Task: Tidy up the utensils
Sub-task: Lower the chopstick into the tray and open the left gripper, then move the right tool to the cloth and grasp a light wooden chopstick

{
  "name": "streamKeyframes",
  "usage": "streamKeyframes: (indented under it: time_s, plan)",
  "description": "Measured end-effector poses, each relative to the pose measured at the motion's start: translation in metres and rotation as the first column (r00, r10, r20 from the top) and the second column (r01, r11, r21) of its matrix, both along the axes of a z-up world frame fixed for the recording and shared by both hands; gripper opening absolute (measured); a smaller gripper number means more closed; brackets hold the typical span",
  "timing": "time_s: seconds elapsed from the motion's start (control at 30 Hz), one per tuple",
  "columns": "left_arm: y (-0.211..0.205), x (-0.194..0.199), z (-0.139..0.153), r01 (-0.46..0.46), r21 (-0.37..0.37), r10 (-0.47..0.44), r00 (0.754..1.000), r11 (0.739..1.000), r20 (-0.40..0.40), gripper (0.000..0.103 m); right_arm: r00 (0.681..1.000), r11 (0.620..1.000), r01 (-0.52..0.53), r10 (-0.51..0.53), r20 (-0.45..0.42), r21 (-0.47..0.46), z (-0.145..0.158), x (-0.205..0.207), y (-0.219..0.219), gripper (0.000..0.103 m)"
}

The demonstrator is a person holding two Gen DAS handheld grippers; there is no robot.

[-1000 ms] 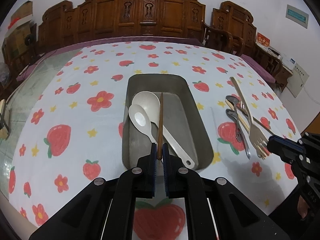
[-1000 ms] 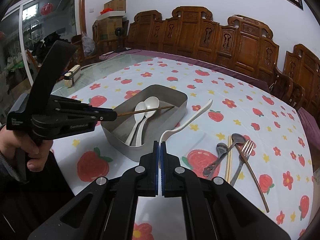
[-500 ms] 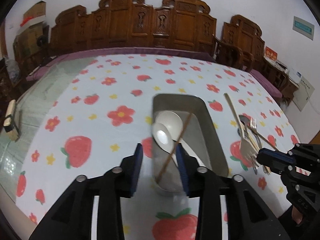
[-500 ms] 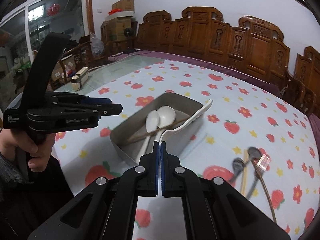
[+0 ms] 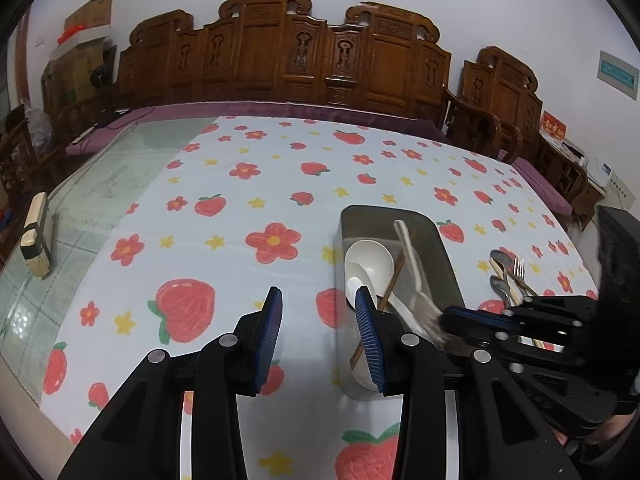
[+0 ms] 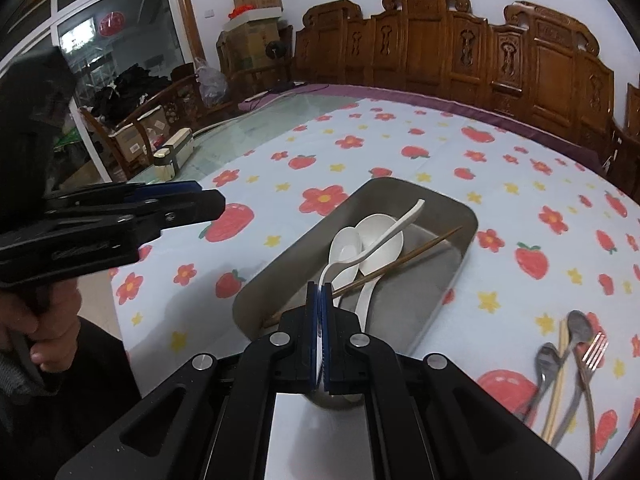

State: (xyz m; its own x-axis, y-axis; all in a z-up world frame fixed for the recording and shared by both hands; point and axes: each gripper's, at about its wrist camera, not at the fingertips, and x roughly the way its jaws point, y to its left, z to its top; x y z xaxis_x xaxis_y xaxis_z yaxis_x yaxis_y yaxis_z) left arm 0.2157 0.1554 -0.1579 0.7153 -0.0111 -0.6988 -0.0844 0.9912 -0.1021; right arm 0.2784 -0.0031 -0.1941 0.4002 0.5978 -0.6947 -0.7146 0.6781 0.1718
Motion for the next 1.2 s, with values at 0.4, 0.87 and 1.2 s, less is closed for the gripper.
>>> streamKeyframes:
  time_s: [0.4, 0.87, 1.2]
  plan:
    - [-0.021, 0.001, 0.0, 0.042, -0.012, -0.042, 0.999, 0.999, 0.005, 0.036, 1.0, 0.999, 0.023, -0.022, -0.015, 0.044, 0.001, 0.005, -0.021, 0.009]
    - [-0.11, 0.0, -0.002, 0.228, 0.013, -0.228, 0.973, 0.974, 0.015, 0.036, 0.959, 0.964, 0.265, -0.262, 0.106, -0.021, 0.028, -0.01, -0.179, 0.01]
    - [-0.15, -0.001, -0.015, 0.3, 0.018, -0.3, 0.954, 0.954, 0.003, 0.036, 0.91, 0.91, 0.41, -0.406, 0.08, -0.052, -0.008, 0.002, -0.245, 0.024]
